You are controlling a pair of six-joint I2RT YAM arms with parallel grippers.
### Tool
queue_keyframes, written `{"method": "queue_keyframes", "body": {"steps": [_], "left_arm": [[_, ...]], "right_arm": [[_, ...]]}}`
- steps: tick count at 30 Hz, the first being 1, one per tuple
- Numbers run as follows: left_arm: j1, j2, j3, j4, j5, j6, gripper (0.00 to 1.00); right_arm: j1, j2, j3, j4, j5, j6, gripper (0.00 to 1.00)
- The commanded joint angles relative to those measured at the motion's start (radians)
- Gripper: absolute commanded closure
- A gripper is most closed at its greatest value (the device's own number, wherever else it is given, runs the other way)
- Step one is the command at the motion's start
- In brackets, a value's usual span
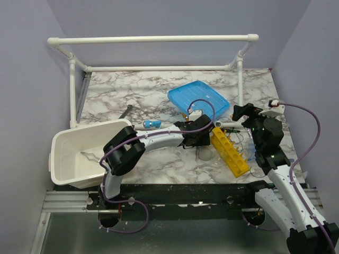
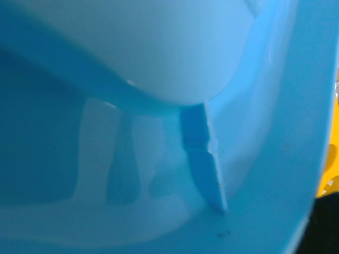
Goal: Organize the chemistry lab equipment
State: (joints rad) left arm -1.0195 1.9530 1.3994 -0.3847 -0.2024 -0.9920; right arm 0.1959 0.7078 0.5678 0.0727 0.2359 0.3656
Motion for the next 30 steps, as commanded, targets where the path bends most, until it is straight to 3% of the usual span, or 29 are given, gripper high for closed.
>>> {"method": "queue_keyframes", "body": {"steps": [1,16,21,30], "left_arm": [[-0.001,0.058,-0.01,0.02,0.085,0.003,0.41],[-0.002,0.03,-0.031,-0.007,0.094,0.023,0.77],[-0.011,0.002,-0.041,-0.024,0.08,0.034,0.83],[-0.044,-0.074,-0.044,-0.064,0.018,0.076,0.85]], "right_arm": [[-0.005,0.0,0.009,-0.002,-0.018,-0.002,0.0],[-0.004,0.003,0.009,0.0,-0.018,0.0,0.0],[-0.004,0.007,0.008,0.002,-0.02,0.002,0.0],[-0.005,0.014,0.009,0.004,-0.02,0.0,0.0]]}}
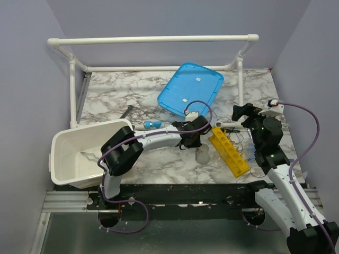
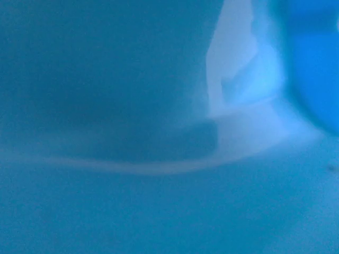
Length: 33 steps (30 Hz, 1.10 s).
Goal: Organize the chemistry lab equipment
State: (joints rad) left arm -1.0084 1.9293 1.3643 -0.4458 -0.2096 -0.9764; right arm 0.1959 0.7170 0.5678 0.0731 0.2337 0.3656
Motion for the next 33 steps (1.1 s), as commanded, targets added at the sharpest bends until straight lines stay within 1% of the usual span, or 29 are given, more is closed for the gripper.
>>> {"method": "queue_keyframes", "body": {"steps": [1,3,4,8,10,13,15,17,19,20,22,23,25,27,28,30,33], "left_arm": [[-0.064,-0.058,-0.007,-0.012,0.016,0.063,0.85],[-0.077,-0.073,-0.008,-0.024,-0.002,0.067,0.86],[-0.083,-0.085,-0.012,-0.028,-0.013,0.068,0.88],[-0.097,-0.136,-0.033,-0.033,-0.061,0.07,0.92],[-0.1,-0.16,-0.038,-0.039,-0.073,0.078,0.92],[-0.102,-0.194,-0.053,-0.043,-0.079,0.094,0.92],[-0.102,-0.227,-0.071,-0.036,-0.083,0.121,0.89],[-0.101,-0.273,-0.097,-0.02,-0.093,0.169,0.81],[-0.101,-0.325,-0.123,-0.01,-0.103,0.247,0.7],[-0.099,-0.352,-0.132,-0.006,-0.108,0.29,0.62],[-0.094,-0.427,-0.16,0.008,-0.106,0.366,0.48],[-0.086,-0.458,-0.177,0.022,-0.085,0.399,0.43],[-0.058,-0.527,-0.204,0.044,-0.02,0.47,0.34],[-0.024,-0.592,-0.22,0.05,0.05,0.545,0.25],[-0.003,-0.627,-0.226,0.051,0.077,0.574,0.22],[0.04,-0.694,-0.241,0.049,0.124,0.619,0.14],[0.135,-0.784,-0.259,0.045,0.209,0.662,0.08]], "right_arm": [[-0.004,0.005,0.009,0.004,-0.017,0.001,0.0],[-0.004,0.004,0.01,0.003,-0.017,0.0,0.0],[-0.004,0.005,0.009,0.003,-0.017,0.0,0.0],[-0.005,0.003,0.015,0.001,-0.03,-0.014,0.0],[-0.005,0.008,0.023,-0.006,-0.04,-0.021,0.0],[-0.004,0.025,0.037,-0.012,-0.095,-0.031,0.0],[-0.004,0.047,0.054,-0.031,-0.18,-0.038,0.02],[-0.004,0.089,0.081,-0.067,-0.292,-0.028,0.07],[-0.003,0.135,0.104,-0.12,-0.416,-0.011,0.13],[0.0,0.156,0.112,-0.14,-0.469,0.008,0.16],[0.03,0.174,0.114,-0.161,-0.525,0.033,0.2],[0.065,0.173,0.113,-0.168,-0.525,0.039,0.21],[0.154,0.175,0.118,-0.196,-0.478,0.038,0.21],[0.275,0.213,0.147,-0.246,-0.377,0.019,0.22],[0.343,0.241,0.159,-0.268,-0.308,0.014,0.24],[0.439,0.27,0.152,-0.282,-0.189,0.023,0.25],[0.493,0.3,0.132,-0.279,-0.145,0.045,0.26]]}}
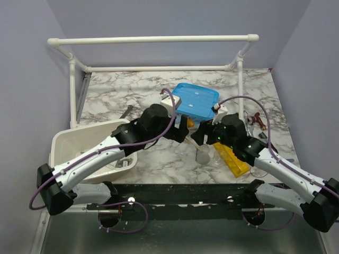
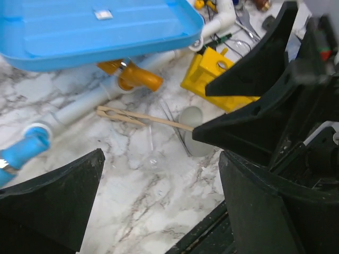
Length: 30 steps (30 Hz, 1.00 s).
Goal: Organize the chemistry lab equipment
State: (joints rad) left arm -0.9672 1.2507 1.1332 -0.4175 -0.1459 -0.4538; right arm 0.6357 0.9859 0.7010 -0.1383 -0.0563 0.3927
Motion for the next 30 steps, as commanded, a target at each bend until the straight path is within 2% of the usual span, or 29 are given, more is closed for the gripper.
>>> {"method": "queue_keyframes", "body": {"steps": [1,6,11,15,20,24,30], "left_arm": [[0.124,-0.135,-0.031,0.007,0.174,0.148,0.07],[0.296,-0.252,-0.062,-0.026,0.13,0.182,0.07],[0.514,-0.366,-0.15,0.001,0.101,0.148,0.06],[0.618,-0.446,-0.227,0.051,0.031,0.171,0.04],[0.651,-0.481,-0.245,0.058,-0.088,0.239,0.04],[0.653,-0.502,-0.259,0.056,-0.125,0.23,0.04],[0.653,-0.526,-0.273,0.068,-0.149,0.233,0.04]], "right_arm": [[0.066,0.051,-0.001,-0.071,0.156,0.019,0.26],[0.147,0.182,0.027,-0.129,0.346,0.016,0.29],[0.183,0.281,0.048,-0.127,0.408,-0.008,0.31],[0.22,0.354,0.079,-0.111,0.422,-0.063,0.34],[0.284,0.468,0.119,-0.098,0.493,-0.128,0.43],[0.297,0.559,0.166,-0.127,0.521,-0.142,0.55],[0.3,0.608,0.166,-0.111,0.531,-0.143,0.64]]}}
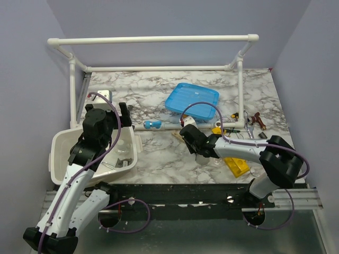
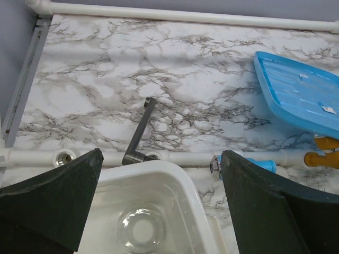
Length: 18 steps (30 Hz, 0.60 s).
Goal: Organize the chemistry lab equipment
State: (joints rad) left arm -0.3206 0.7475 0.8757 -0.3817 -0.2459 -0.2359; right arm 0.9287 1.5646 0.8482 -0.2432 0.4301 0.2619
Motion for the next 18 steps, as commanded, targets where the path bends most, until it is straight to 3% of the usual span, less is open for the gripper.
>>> {"method": "queue_keyframes", "body": {"steps": [1,4,11,18], "left_arm": [[0.006,-0.024,-0.016,0.034,-0.051,0.014,0.04],[0.006,-0.032,-0.025,0.042,-0.056,0.006,0.04],[0.005,-0.062,-0.038,0.053,-0.086,0.001,0.04],[0.006,-0.103,-0.051,0.066,-0.138,0.002,0.04]], "right_arm": [[0.007,0.035,0.019,-0.005,0.045,-0.012,0.66],[0.007,0.055,0.021,-0.002,0.047,-0.015,0.69],[0.007,0.017,0.009,0.009,0.006,-0.037,0.98],[0.009,-0.144,0.024,-0.078,-0.075,-0.046,0.99]]}}
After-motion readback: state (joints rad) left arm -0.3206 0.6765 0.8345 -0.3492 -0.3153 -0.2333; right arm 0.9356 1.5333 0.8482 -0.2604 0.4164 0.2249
